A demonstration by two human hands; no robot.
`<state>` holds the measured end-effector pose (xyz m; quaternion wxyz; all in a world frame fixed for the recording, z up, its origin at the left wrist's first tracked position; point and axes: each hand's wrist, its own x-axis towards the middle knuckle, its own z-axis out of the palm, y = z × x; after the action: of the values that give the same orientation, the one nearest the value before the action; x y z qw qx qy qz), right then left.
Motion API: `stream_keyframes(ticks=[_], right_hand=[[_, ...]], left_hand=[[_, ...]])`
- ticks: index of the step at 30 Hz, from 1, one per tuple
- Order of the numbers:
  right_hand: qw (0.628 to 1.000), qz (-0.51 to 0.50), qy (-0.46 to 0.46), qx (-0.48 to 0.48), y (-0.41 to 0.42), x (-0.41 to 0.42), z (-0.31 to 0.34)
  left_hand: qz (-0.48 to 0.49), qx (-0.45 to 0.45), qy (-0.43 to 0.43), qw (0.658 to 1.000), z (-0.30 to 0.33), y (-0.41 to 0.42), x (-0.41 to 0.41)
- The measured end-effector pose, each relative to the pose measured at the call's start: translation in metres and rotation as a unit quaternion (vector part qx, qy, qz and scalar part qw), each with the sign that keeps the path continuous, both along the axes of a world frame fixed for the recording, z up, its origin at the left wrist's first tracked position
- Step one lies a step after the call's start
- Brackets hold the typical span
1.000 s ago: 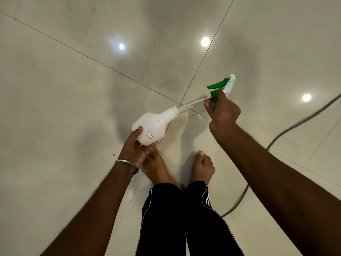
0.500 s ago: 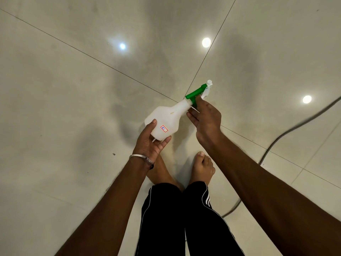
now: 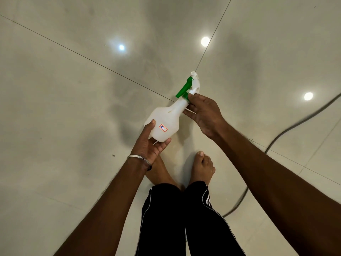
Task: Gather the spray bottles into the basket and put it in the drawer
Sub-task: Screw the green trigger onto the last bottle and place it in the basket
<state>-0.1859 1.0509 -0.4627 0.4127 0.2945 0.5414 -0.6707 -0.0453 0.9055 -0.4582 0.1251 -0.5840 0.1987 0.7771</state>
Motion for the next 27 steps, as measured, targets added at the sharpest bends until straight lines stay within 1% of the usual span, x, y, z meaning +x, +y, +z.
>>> stream_keyframes(ticks=[3, 5, 8, 10, 12, 13, 14, 16, 17, 18, 19, 20, 21, 22, 23, 24, 25, 26, 27], right_hand=[[1.000, 0.004, -0.004, 0.021, 0.000, 0.002, -0.002], [0.998, -0.030, -0.011, 0.049, -0.004, 0.008, -0.002], [0.991, -0.104, -0.029, 0.076, -0.011, 0.012, -0.001], [0.985, -0.140, -0.042, 0.088, -0.014, 0.011, 0.001], [0.982, -0.153, -0.045, 0.102, -0.015, 0.009, 0.000], [0.981, -0.156, -0.041, 0.105, -0.014, 0.008, 0.001], [0.981, -0.159, -0.037, 0.103, -0.014, 0.006, 0.001], [0.982, -0.161, -0.030, 0.093, -0.012, 0.001, 0.002], [0.983, -0.159, -0.028, 0.085, -0.010, -0.002, 0.003], [0.985, -0.156, -0.030, 0.075, -0.009, -0.003, 0.004], [0.985, -0.155, -0.034, 0.068, -0.008, -0.005, 0.004], [0.984, -0.160, -0.039, 0.066, -0.006, -0.006, 0.004], [0.982, -0.170, -0.046, 0.069, -0.006, -0.008, 0.004], [0.980, -0.180, -0.055, 0.072, -0.005, -0.009, 0.004], [0.978, -0.188, -0.062, 0.071, -0.005, -0.009, 0.004], [0.976, -0.195, -0.069, 0.067, -0.005, -0.010, 0.004], [0.975, -0.200, -0.074, 0.065, -0.005, -0.011, 0.004], [0.975, -0.201, -0.075, 0.065, -0.005, -0.012, 0.004], [0.975, -0.198, -0.073, 0.066, -0.005, -0.013, 0.004]], left_hand=[[0.006, 0.002, -0.004, 1.000, 0.002, 0.004, 0.000], [0.001, -0.016, 0.006, 1.000, 0.006, 0.010, -0.003], [-0.006, -0.068, 0.035, 0.997, 0.015, 0.025, -0.008], [-0.015, -0.111, 0.032, 0.993, 0.020, 0.036, -0.013], [-0.031, -0.144, 0.021, 0.989, 0.024, 0.043, -0.015], [-0.025, -0.138, 0.021, 0.990, 0.025, 0.044, -0.016], [-0.007, -0.109, 0.021, 0.994, 0.026, 0.043, -0.016], [0.043, 0.010, 0.013, 0.999, 0.028, 0.036, -0.017], [0.040, 0.052, 0.006, 0.998, 0.027, 0.031, -0.016], [0.017, 0.073, 0.005, 0.997, 0.028, 0.028, -0.016], [-0.012, 0.071, 0.012, 0.997, 0.028, 0.028, -0.017], [-0.041, 0.040, 0.028, 0.998, 0.028, 0.031, -0.019], [-0.071, -0.019, 0.052, 0.996, 0.028, 0.034, -0.020], [-0.118, -0.110, 0.078, 0.984, 0.029, 0.039, -0.020], [-0.184, -0.217, 0.105, 0.953, 0.029, 0.042, -0.020], [-0.247, -0.314, 0.134, 0.907, 0.027, 0.046, -0.018], [-0.287, -0.379, 0.153, 0.866, 0.025, 0.048, -0.016], [-0.303, -0.405, 0.164, 0.847, 0.024, 0.051, -0.015], [-0.295, -0.393, 0.160, 0.856, 0.025, 0.052, -0.014]])
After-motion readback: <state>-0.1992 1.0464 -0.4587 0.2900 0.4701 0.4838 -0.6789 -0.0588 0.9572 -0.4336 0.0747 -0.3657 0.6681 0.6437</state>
